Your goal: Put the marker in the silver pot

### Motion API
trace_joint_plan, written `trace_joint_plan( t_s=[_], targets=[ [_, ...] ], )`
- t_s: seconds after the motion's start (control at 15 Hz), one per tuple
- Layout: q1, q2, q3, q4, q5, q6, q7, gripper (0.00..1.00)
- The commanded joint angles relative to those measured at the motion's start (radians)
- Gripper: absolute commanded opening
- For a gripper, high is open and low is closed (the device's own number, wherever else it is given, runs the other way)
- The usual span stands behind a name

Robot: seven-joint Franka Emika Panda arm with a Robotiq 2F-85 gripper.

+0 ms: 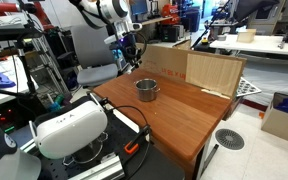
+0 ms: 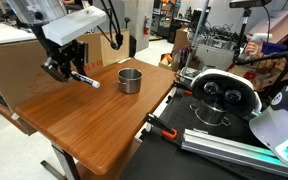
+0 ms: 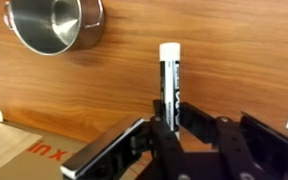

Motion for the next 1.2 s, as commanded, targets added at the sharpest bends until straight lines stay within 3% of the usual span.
trace_joint_plan(
  t_s=[0.0,0.6,0.87,1.13],
  targets=[
    [0.004,-0.124,-0.017,-0.159,-0.078,0.124,0.078,0.06],
    [-0.038,-0.360,-0.050,-0.472,-0.314,0.389,0.303,0.06],
    [-0.088,-0.408,-0.068,-0.554,-0.402,0.478,0.413,0.06],
    [-0.090,-0.451,-0.118,-0.613,-0.431,0.546,0.427,0.06]
  ],
)
